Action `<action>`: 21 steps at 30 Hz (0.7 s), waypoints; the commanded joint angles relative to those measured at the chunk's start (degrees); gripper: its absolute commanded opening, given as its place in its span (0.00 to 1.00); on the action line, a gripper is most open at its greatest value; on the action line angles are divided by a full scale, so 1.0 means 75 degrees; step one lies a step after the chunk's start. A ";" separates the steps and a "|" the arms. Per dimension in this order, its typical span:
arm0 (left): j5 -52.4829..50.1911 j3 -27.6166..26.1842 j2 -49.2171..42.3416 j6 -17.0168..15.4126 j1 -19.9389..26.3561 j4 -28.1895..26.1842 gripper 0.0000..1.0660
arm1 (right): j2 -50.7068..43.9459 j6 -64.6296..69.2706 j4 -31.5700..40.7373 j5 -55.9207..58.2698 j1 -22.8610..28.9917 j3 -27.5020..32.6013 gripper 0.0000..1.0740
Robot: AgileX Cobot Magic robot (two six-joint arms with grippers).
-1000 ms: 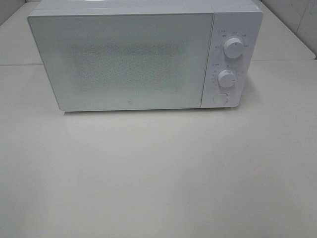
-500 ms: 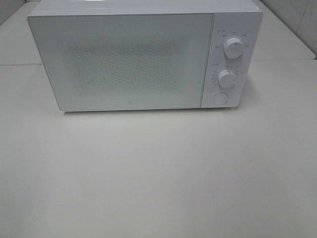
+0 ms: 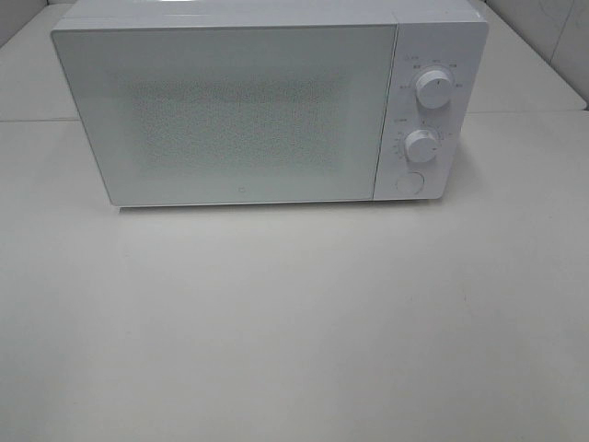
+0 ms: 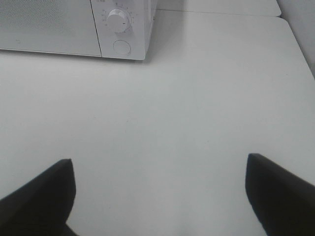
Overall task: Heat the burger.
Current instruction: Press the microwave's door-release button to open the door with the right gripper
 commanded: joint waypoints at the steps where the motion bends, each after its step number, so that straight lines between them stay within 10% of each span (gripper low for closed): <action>1: -0.0053 0.0038 -0.0145 -0.0046 0.0031 -0.0069 0.94 | -0.0153 -0.0023 0.0000 0.0038 -0.0015 0.0008 0.85; 21: -0.0053 0.0038 -0.0145 -0.0053 0.0023 -0.0069 0.94 | -0.0153 -0.0031 0.0344 0.0046 -0.1207 0.0008 0.85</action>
